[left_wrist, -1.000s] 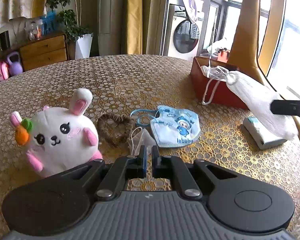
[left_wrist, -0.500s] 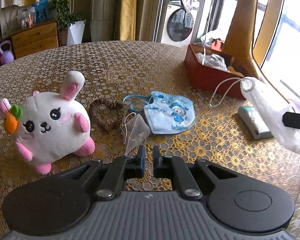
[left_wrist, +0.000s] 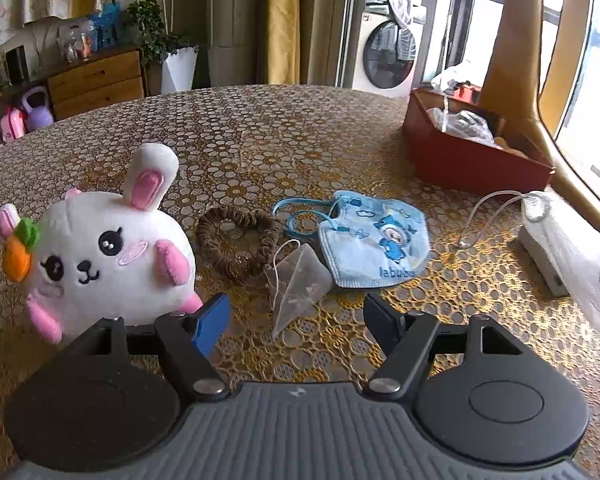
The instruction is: Organize soft objects
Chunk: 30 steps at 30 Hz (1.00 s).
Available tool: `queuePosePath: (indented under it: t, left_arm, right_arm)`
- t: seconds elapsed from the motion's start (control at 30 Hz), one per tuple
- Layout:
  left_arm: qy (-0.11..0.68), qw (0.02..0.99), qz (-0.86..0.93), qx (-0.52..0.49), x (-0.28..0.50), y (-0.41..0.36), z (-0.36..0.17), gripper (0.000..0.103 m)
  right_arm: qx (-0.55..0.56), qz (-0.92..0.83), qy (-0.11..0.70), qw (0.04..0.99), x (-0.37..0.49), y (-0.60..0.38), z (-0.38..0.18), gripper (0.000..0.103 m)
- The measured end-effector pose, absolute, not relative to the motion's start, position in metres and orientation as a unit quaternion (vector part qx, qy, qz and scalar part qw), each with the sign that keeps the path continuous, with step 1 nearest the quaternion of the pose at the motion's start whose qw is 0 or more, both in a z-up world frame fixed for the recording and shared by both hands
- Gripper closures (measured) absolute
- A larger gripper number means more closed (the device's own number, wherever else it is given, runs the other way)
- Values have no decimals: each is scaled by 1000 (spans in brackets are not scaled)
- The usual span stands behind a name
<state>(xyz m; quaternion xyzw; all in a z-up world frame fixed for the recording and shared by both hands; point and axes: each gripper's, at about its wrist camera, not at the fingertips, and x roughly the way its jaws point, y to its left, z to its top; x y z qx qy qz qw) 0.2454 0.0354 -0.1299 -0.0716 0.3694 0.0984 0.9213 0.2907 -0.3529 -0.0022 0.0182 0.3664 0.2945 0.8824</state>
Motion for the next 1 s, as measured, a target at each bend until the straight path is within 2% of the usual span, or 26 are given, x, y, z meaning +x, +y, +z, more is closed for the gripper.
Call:
queuePosePath:
  t: [0.2, 0.3, 0.37, 0.5, 0.67, 0.73, 0.83, 1.0]
  left_arm:
    - [371, 921, 106, -45, 257, 31, -140, 30]
    - [373, 920, 111, -46, 260, 35, -144, 36]
    - [374, 920, 111, -46, 263, 37, -146, 48]
    - [368, 923, 104, -38, 263, 36, -148, 57]
    - [360, 929, 86, -23, 262, 31, -148, 73]
    - [358, 930, 81, -23, 262, 30, -148, 83]
    - [355, 931, 73, -26, 260, 29, -146, 89]
    - [356, 931, 71, -34, 254, 30, -139, 90]
  right_arm:
    - [16, 294, 372, 881, 296, -350, -6, 96]
    - [13, 292, 374, 880, 299, -349, -9, 96]
    - [13, 291, 377, 879, 301, -349, -10, 96]
    - [11, 290, 381, 878, 304, -347, -13, 96]
    - [10, 289, 386, 876, 306, -344, -18, 96]
    - [10, 289, 387, 875, 305, -343, -19, 96]
    - [8, 288, 389, 875, 305, -341, -19, 96]
    - [6, 288, 387, 876, 298, -340, -16, 96]
